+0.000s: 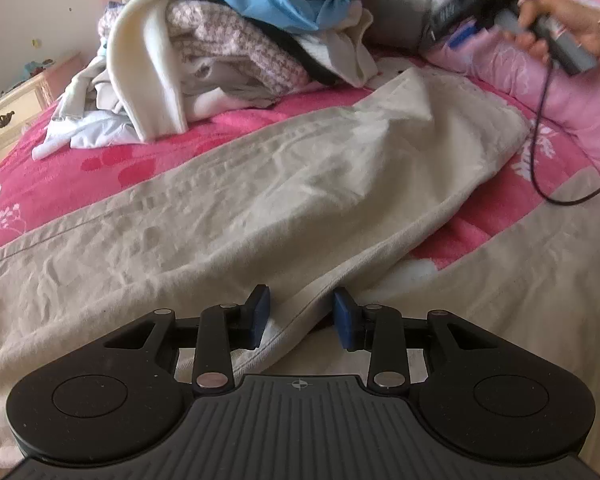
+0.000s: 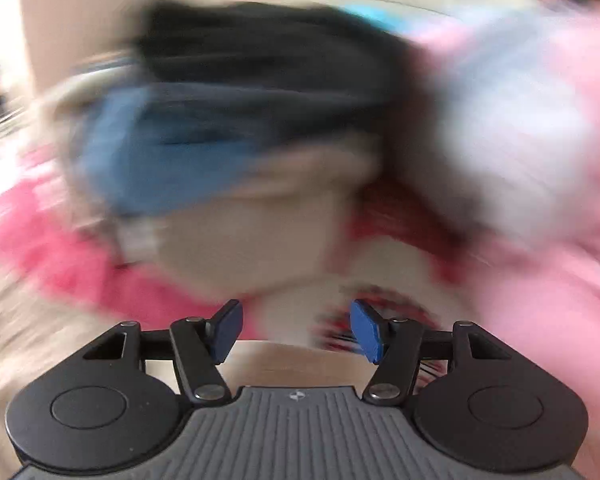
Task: Fold clothes
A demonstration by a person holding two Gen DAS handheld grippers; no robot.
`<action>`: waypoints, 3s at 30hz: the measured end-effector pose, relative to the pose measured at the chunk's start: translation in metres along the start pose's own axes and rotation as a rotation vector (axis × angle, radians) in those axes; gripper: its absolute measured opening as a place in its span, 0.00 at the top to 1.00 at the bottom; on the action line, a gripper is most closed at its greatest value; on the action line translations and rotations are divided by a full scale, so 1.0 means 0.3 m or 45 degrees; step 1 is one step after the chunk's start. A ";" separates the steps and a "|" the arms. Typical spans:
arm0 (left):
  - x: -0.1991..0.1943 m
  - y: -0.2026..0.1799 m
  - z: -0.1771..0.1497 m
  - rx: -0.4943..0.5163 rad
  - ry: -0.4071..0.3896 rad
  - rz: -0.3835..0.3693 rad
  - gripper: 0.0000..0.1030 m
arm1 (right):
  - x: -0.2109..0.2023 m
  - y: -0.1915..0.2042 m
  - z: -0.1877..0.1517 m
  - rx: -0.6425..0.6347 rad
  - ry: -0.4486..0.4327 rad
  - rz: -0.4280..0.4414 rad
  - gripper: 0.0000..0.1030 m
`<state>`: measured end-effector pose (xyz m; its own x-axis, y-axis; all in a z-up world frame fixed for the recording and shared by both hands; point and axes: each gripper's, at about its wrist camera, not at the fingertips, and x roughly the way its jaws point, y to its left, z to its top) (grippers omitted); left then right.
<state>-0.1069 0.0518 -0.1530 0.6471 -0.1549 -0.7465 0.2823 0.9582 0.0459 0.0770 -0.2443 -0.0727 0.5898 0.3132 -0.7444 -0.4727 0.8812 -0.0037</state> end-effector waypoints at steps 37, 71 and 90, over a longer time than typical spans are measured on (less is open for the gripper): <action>-0.004 -0.034 -0.032 0.054 -0.017 0.035 0.66 | 0.203 0.253 0.045 -0.317 -0.063 0.060 0.79; -0.014 -0.061 -0.028 0.215 -0.049 0.122 0.63 | -0.085 0.341 -0.550 -1.414 0.300 -0.245 0.50; 0.008 -0.035 -0.026 0.149 -0.049 0.090 0.63 | 0.008 0.265 -0.604 -1.605 0.527 -0.528 0.97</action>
<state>-0.1137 0.0431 -0.1605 0.6946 -0.0993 -0.7125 0.3143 0.9328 0.1763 -0.0776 -0.2377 -0.1957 0.7007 -0.2111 -0.6815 -0.7088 -0.0968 -0.6988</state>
